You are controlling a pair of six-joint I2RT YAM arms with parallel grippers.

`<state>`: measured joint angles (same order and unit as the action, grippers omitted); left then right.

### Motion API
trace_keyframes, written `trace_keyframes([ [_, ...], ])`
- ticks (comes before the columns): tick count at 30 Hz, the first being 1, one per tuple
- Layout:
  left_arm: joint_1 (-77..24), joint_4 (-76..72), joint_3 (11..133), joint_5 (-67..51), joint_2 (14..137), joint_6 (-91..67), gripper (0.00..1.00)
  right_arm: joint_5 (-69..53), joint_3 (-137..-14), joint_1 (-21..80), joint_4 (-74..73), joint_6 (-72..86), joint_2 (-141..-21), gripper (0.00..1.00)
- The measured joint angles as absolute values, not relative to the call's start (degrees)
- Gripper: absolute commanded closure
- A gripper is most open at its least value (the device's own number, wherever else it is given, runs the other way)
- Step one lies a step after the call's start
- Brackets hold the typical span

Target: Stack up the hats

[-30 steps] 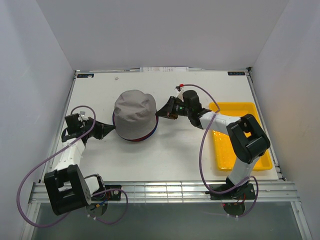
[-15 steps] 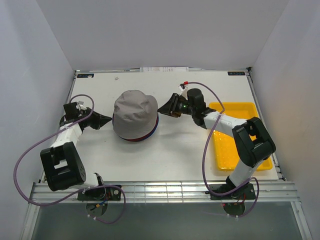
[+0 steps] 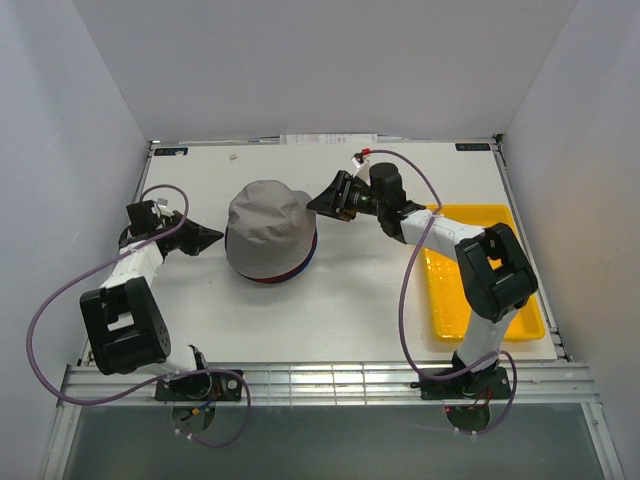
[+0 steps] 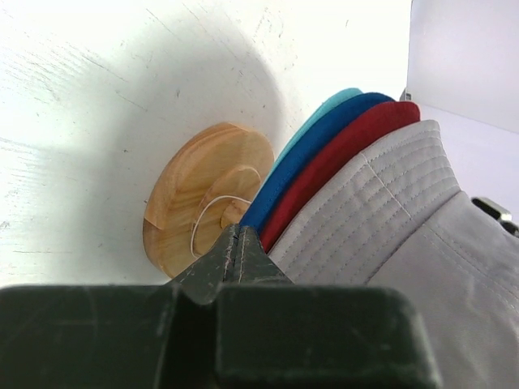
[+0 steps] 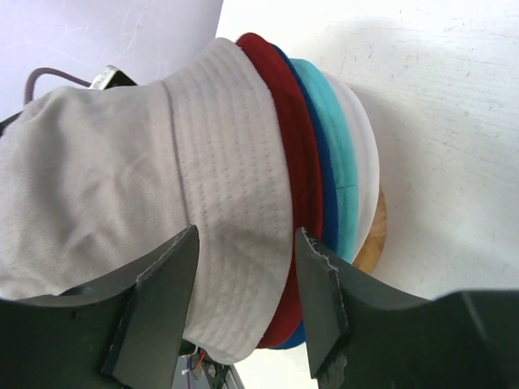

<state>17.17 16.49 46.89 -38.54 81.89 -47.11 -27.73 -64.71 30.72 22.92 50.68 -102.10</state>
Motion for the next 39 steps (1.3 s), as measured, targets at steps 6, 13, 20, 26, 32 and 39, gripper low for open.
trace_keyframes([
  [6,17.2,17.8,46.9,-39.5,79.7,-46.1,0.67,-28.5,-66.0,30.7,22.9,50.7,-106.0,0.42],
  [13,17.2,18.8,44.5,-40.1,73.1,-45.9,0.42,-28.9,-67.3,30.5,22.9,50.8,-106.6,0.42],
  [20,17.2,20.3,39.2,-41.8,67.6,-46.4,0.40,-28.9,-67.5,30.4,22.9,51.0,-106.6,0.42],
  [26,17.3,20.4,36.3,-43.8,64.6,-47.8,0.40,-29.3,-67.5,30.4,24.2,52.3,-106.6,0.43],
  [32,17.3,19.9,33.7,-44.9,62.2,-50.8,0.40,-29.6,-67.5,30.4,25.6,53.8,-106.6,0.46],
  [39,17.3,17.8,31.7,-45.6,60.4,-54.8,0.47,-30.0,-66.6,30.4,28.1,55.3,-106.6,0.58],
])
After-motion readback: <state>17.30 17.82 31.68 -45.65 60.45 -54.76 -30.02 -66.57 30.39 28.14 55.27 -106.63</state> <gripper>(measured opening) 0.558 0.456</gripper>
